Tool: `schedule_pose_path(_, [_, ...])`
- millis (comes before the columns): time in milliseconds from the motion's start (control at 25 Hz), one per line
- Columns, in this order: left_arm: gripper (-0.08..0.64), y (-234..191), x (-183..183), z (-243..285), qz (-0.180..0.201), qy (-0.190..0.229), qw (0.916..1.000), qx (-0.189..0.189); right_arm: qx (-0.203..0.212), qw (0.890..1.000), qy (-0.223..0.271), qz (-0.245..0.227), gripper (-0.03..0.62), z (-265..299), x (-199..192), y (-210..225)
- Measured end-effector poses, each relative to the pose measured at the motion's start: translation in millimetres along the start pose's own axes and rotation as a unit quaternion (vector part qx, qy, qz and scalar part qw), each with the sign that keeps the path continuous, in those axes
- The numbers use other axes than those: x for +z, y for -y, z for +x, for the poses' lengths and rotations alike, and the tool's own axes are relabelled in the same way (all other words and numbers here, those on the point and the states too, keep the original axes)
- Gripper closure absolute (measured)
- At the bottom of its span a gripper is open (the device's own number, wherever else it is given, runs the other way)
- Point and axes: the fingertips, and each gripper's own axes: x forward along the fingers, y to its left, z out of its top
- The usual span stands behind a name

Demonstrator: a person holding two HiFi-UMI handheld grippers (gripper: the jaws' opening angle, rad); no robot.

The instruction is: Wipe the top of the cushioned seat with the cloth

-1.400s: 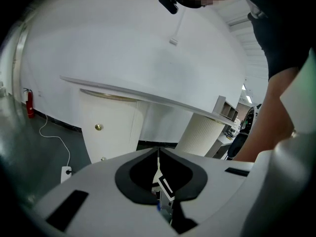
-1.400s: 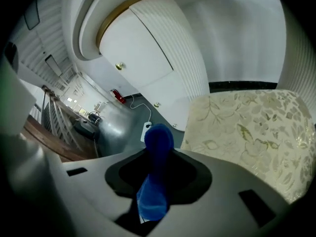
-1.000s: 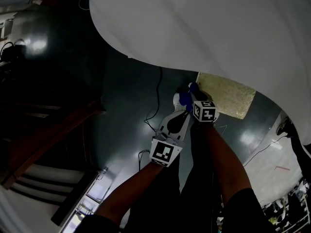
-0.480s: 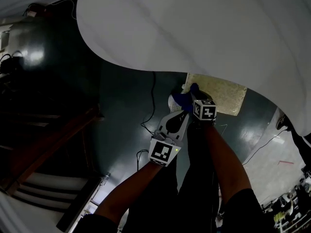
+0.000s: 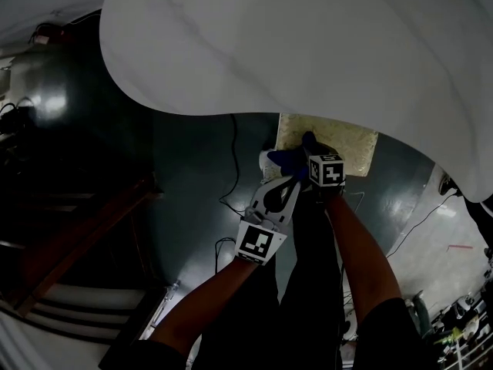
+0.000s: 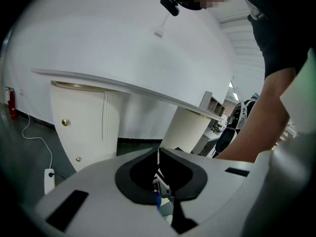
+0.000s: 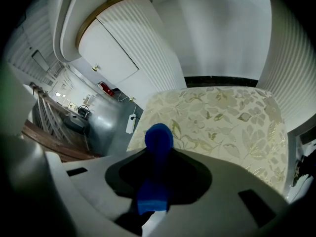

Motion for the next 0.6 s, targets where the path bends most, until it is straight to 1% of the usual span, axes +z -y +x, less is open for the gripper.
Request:
schedule_pose_path(120, [0.538, 6, 2, 4, 0.003, -0.001, 1.0000, -0.003, -0.005, 1.000, -0.006, 0.003, 0.463, -10, 2, 9])
schedule_pose_path(280, [0.538, 13, 5, 12, 0.011, -0.005, 0.9999, -0.005, -0.013, 1.000, -0.003, 0.008, 0.463, -20, -2, 24])
schedule_pose_path(440, [0.538, 22, 8, 19, 0.015, -0.006, 0.9998, -0.009, -0.026, 1.000, -0.013, 0.011, 0.463, -39, 5, 32])
schedule_pose_path(600, [0.538, 37, 15, 27, 0.021, -0.008, 0.9997, -0.012, -0.021, 1.000, -0.007, 0.007, 0.463, -43, -2, 51])
